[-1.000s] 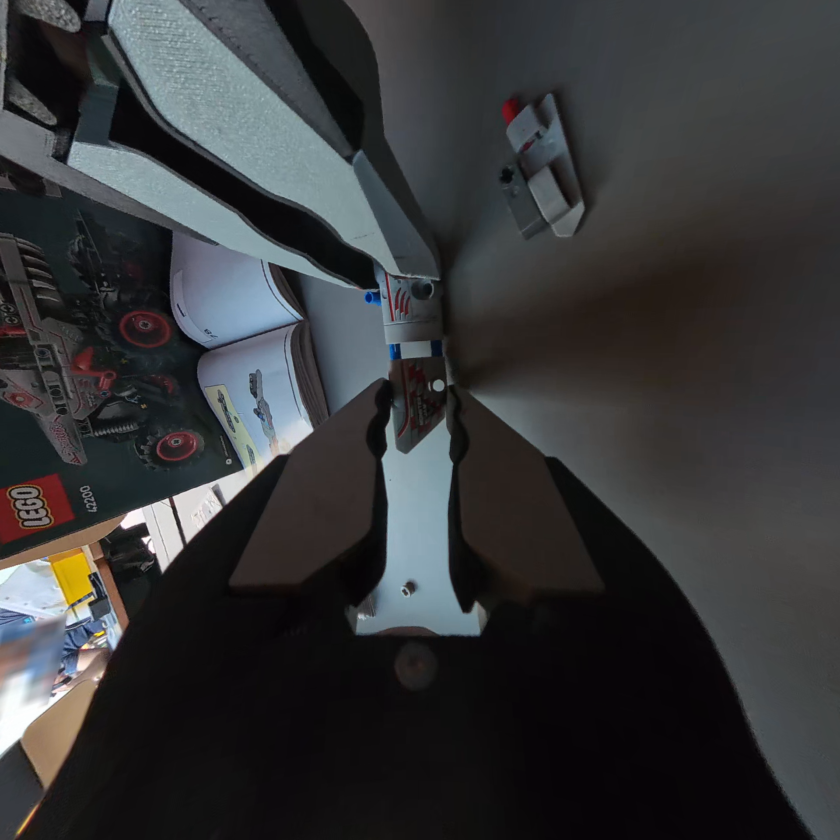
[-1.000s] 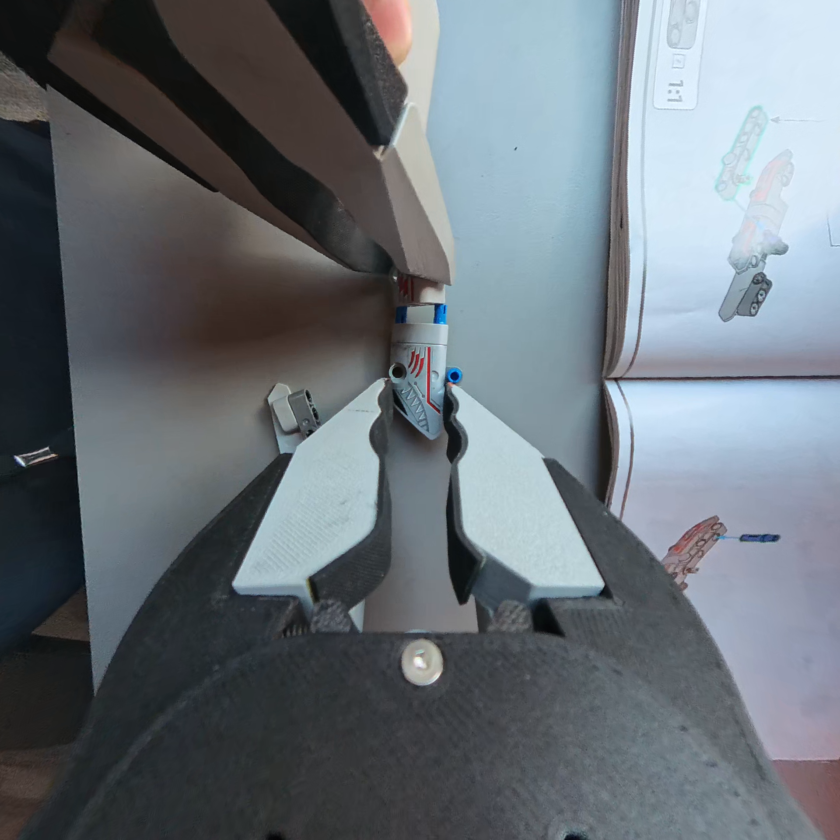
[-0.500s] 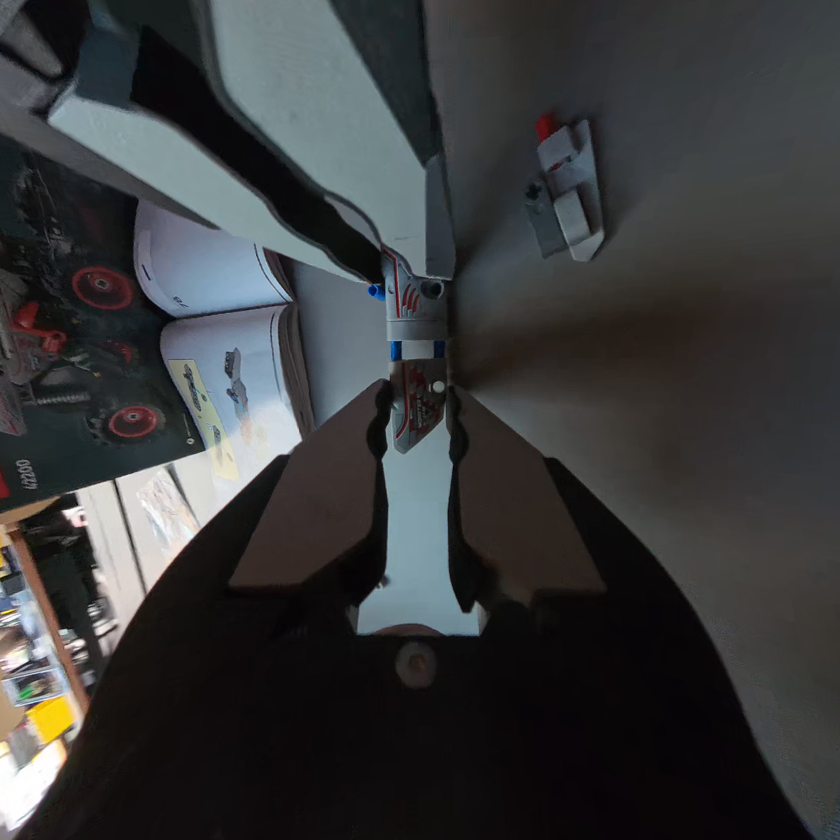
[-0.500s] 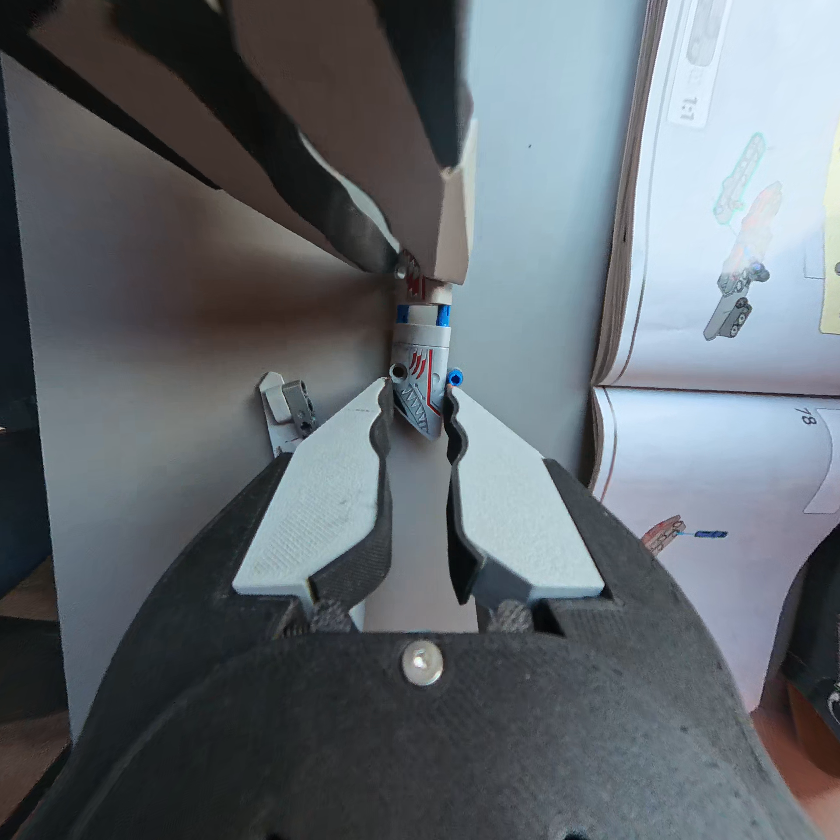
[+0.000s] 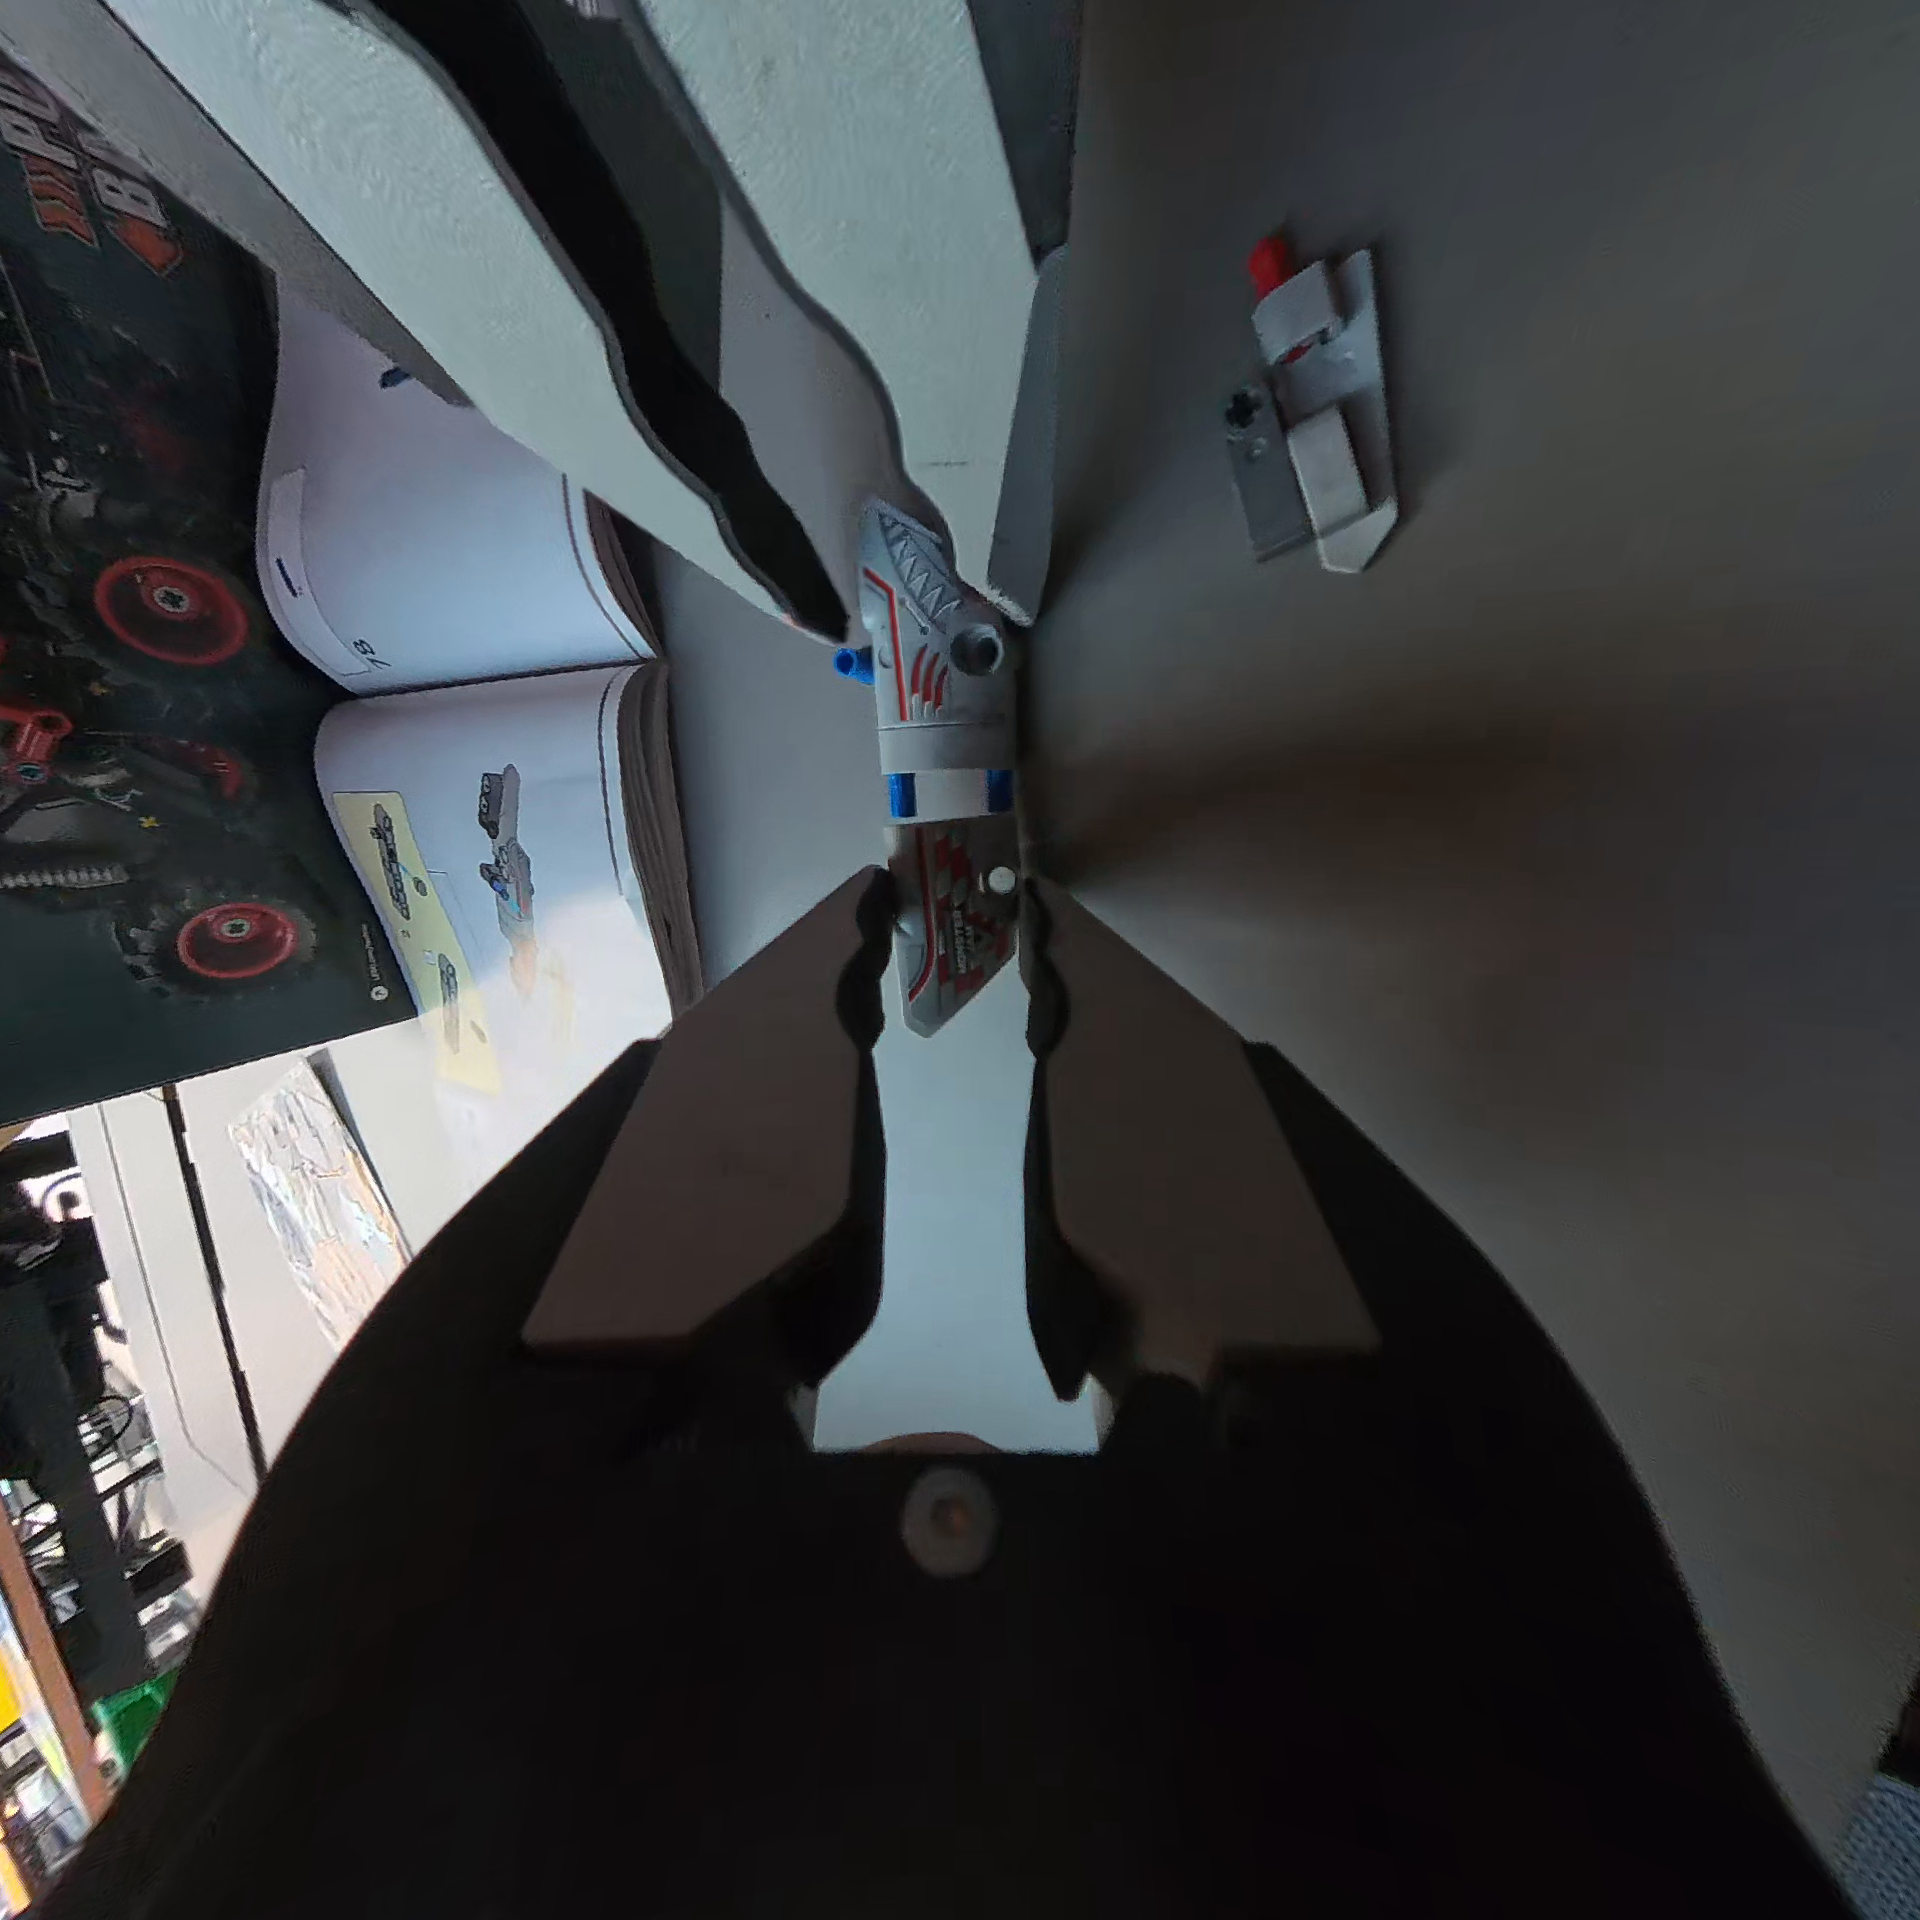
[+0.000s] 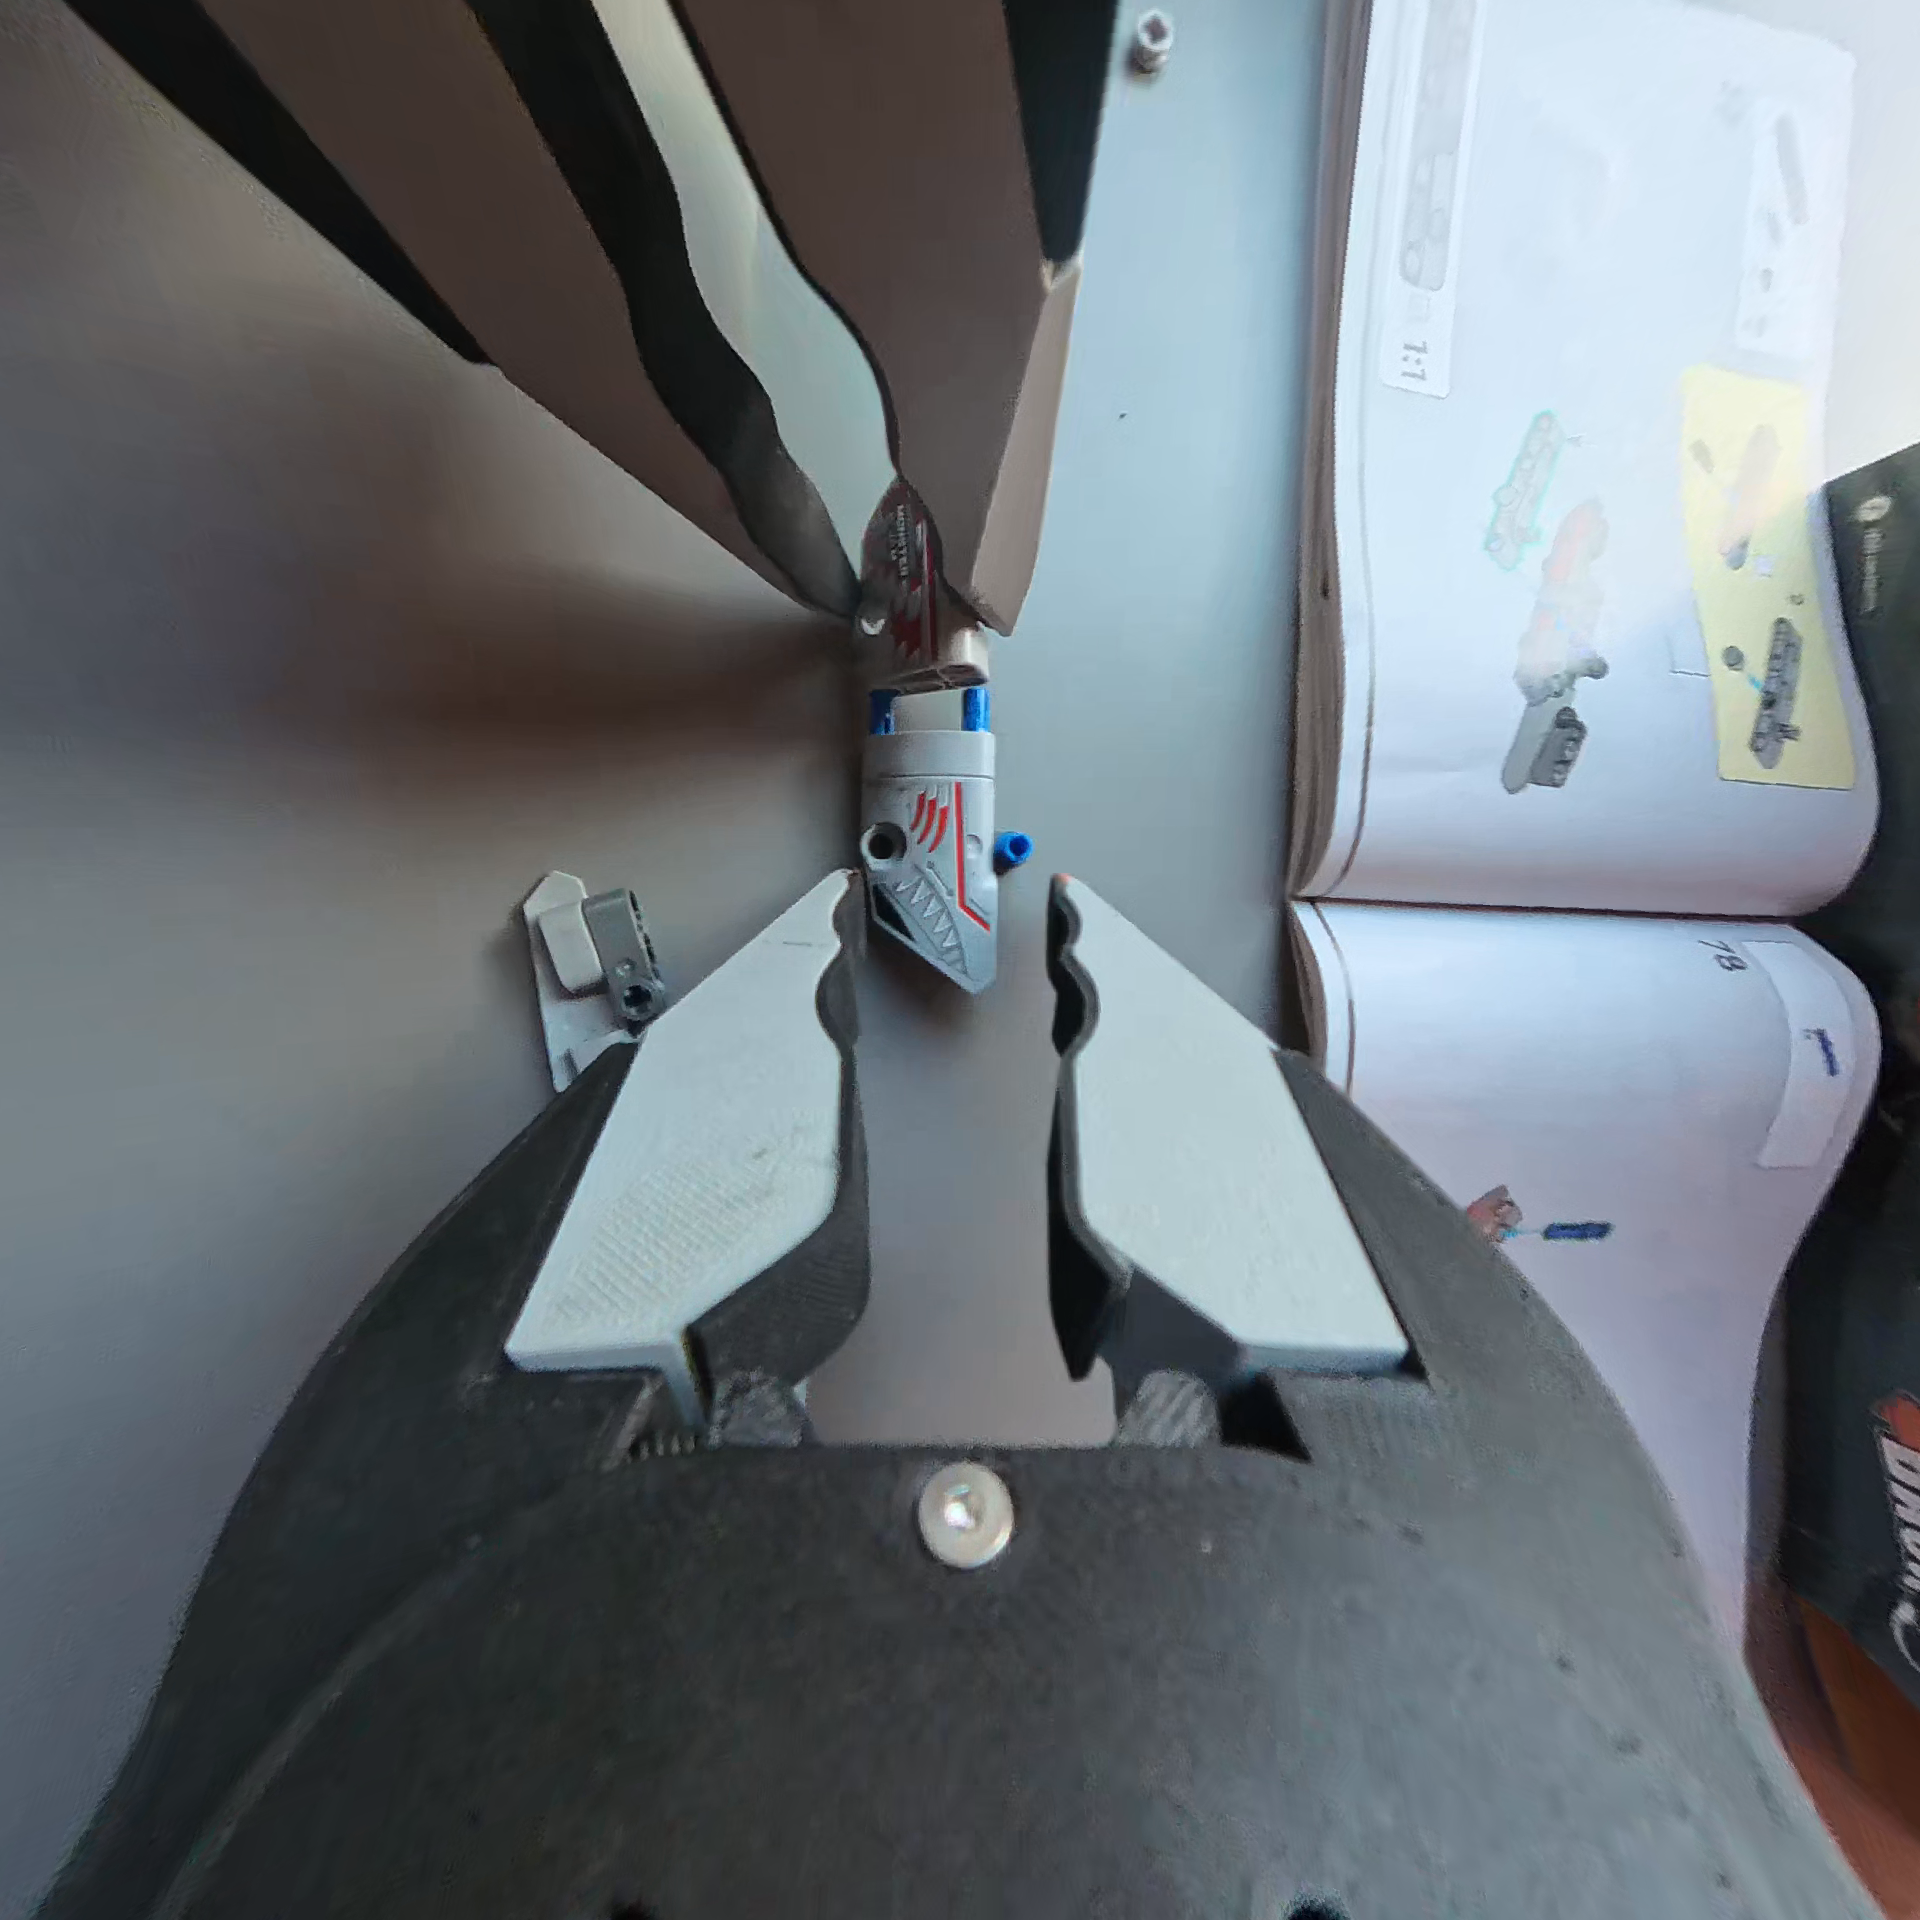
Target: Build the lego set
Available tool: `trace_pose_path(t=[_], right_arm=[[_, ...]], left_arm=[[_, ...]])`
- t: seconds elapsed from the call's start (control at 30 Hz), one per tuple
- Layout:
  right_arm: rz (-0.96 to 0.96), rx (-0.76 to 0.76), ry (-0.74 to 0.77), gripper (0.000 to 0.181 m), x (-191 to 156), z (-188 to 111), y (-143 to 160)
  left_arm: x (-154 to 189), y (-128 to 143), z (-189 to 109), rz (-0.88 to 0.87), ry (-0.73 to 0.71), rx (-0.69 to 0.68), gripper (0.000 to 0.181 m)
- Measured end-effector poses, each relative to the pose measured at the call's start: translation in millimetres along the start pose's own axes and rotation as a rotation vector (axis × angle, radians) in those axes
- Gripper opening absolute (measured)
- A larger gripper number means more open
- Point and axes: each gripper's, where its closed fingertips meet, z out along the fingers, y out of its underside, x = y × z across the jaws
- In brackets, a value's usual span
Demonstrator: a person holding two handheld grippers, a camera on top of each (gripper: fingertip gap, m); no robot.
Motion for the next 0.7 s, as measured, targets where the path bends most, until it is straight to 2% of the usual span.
trace_pose_path(t=[0.17, 0.3, 0.47, 0.57, 0.7], right_arm=[[-0.053, 0.024, 0.083, 0.036, 5, -4, 1], [-0.126, 0.056, 0.108, 0.037, -2, -1, -11], [-0.165, 0.074, 0.076, 0.030, -5, 2, -19], [-0.108, 0.095, 0.021, 0.032, -3, 9, -21], [-0.100, 0.118, -0.007, 0.022, -6, 9, -20]], left_arm=[[-3, 1, 2, 0.003, 0.040, 0.006, 0.021], [0, 1, 1, -0.003, 0.091, 0.031, 0.021], [3, 4, -1, -0.026, 0.133, 0.048, 0.021], [4, 3, -1, -0.071, 0.166, 0.084, 0.021], [4, 3, -1, -0.105, 0.175, 0.117, 0.021]])
